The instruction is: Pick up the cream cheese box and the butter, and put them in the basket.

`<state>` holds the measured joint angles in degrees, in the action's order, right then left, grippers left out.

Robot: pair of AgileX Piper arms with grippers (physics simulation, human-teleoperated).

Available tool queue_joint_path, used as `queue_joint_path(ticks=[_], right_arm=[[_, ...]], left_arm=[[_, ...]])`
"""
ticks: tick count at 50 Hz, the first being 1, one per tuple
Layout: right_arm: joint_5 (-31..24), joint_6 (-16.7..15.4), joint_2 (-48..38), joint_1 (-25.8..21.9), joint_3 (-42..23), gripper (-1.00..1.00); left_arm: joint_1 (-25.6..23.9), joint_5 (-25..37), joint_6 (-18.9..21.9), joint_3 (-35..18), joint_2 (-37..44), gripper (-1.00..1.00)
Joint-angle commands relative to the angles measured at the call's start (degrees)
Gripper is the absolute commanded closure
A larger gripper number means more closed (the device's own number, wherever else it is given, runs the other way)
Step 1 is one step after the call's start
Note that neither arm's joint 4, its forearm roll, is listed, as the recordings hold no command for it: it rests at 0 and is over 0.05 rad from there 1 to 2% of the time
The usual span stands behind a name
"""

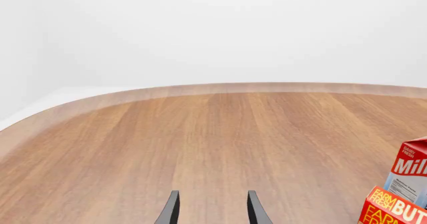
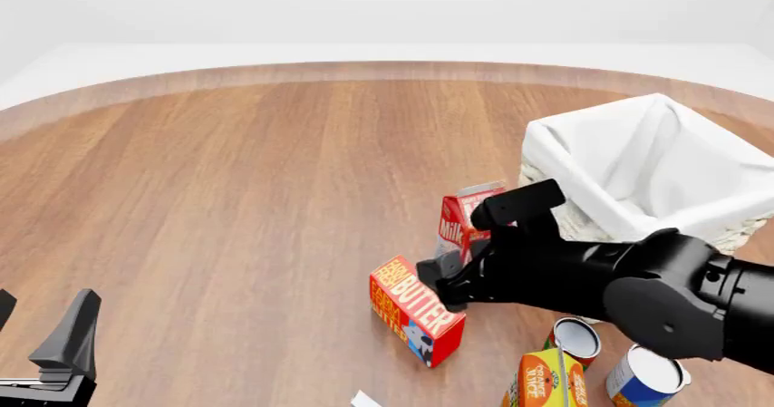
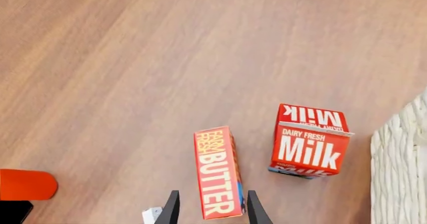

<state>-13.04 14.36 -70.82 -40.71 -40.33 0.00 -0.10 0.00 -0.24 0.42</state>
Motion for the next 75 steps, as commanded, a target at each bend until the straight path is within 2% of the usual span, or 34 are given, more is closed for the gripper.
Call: queue_joint_path(ticks=[1,19,31,46,50,55,75], right_arm=[[2.8,1.0,-1.8,-0.6,2.3,-1.00],[6.2,2.0,-4.0,-1.1,4.4,-1.00],[5.1,1.4,-4.0,-0.5,3.4,-1.00],[8.0,1.8,-6.2,-0.7,4.4,-1.00],[7.1,1.7,-5.8,-0.5,3.9,-1.00],[9.9,2.2,-7.2,-0.8,5.3,-1.00],[12.2,3.1,-9.1,-0.7,6.3,-1.00]], left_arm=[[0.0,0.0,0.0,0.0,0.0,-1.00],[0.0,0.0,0.0,0.0,0.0,-1.00],[0.0,0.0,0.0,0.0,0.0,-1.00],[0.0,0.0,0.0,0.0,0.0,-1.00],[0.0,0.0,0.0,0.0,0.0,-1.00],[0.0,0.0,0.0,0.0,0.0,-1.00],[0.0,0.0,0.0,0.0,0.0,-1.00]])
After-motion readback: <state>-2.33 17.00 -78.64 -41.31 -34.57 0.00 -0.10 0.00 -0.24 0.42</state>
